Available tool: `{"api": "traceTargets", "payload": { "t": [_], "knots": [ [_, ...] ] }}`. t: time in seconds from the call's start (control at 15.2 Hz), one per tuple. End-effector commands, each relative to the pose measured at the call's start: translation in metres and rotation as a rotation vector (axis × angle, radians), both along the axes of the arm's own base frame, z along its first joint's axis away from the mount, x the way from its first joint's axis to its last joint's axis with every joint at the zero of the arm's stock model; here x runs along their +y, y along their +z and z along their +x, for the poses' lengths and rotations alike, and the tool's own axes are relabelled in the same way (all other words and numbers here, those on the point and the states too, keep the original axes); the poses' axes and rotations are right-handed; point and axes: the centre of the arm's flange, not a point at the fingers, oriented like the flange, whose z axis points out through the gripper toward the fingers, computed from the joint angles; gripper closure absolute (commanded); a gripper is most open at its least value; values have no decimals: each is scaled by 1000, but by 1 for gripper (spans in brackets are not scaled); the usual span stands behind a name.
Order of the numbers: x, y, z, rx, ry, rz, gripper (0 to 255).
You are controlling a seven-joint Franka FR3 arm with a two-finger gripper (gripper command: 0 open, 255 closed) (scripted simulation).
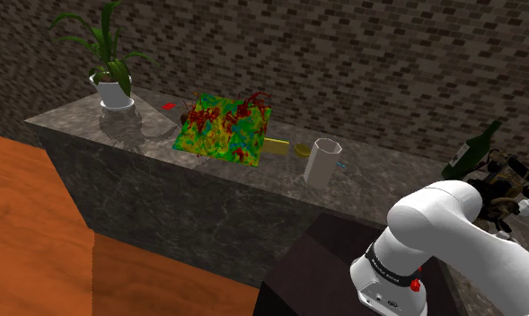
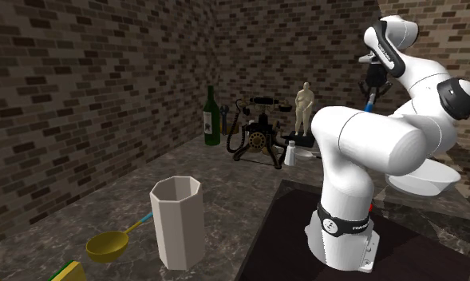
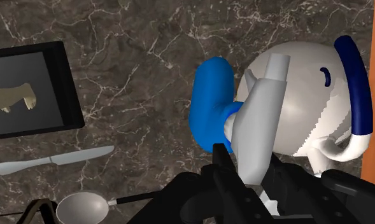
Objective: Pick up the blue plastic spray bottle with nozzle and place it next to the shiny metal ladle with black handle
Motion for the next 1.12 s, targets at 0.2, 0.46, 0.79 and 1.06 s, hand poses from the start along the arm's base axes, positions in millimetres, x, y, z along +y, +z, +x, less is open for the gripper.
{"api": "traceTargets", "payload": {
  "t": [0.2,0.46,0.79,1.06],
  "knots": [
    [0,-28,0,0,0,0,255],
    [0,-47,0,0,0,0,255],
    [0,-47,0,0,0,0,255],
    [0,-47,0,0,0,0,0]
  ]
}}
